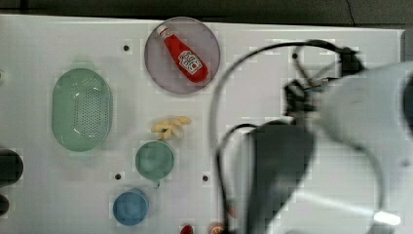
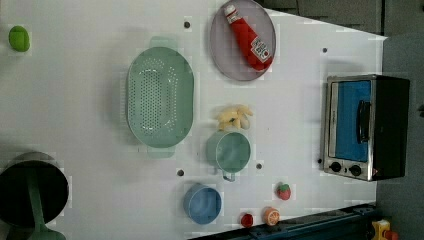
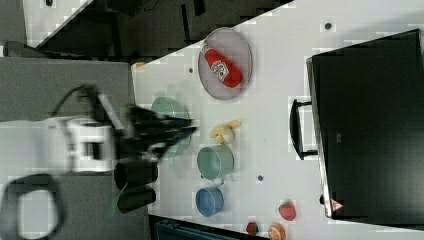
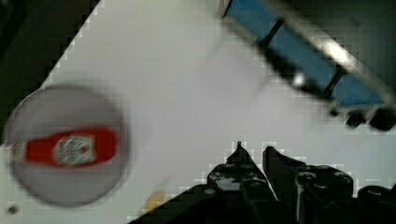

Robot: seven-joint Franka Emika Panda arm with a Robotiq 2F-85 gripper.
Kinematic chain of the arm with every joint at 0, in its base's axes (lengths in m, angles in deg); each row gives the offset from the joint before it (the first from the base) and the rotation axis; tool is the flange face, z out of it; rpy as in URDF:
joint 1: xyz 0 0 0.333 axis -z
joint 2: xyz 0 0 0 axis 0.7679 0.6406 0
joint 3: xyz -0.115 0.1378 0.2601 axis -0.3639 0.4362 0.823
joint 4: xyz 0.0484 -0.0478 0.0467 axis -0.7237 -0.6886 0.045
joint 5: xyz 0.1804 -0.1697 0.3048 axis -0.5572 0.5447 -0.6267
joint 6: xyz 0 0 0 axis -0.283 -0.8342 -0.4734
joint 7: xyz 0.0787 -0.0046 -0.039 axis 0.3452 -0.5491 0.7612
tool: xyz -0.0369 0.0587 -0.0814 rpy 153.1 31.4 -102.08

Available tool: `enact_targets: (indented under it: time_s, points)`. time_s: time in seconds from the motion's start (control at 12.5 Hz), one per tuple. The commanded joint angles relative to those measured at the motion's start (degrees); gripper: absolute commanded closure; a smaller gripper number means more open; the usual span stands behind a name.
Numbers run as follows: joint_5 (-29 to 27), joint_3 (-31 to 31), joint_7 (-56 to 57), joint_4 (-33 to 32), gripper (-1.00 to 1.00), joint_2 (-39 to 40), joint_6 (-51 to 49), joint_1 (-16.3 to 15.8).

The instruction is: Pick banana from table and place on oven.

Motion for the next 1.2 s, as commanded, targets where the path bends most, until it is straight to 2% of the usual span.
enact_targets:
  time_s: [0.08,0.4,0.64,0.72,1.2]
  points:
    - [1.19,-7.90,18.88,-1.19,0.59,5.86,3.85,2.72]
    - [0.30,-16.37,35.95,-1.07,0.59,13.34,14.82,2.88]
    - [-4.13,-18.25,37.54,-1.03,0.59,16.75,16.06,3.27]
    - [-4.28,-18.26,37.64,-0.97,0.50,17.38,16.48,3.48]
    - [-4.28,-17.96,40.88,-0.12,-0.84,16.93,17.81,3.03]
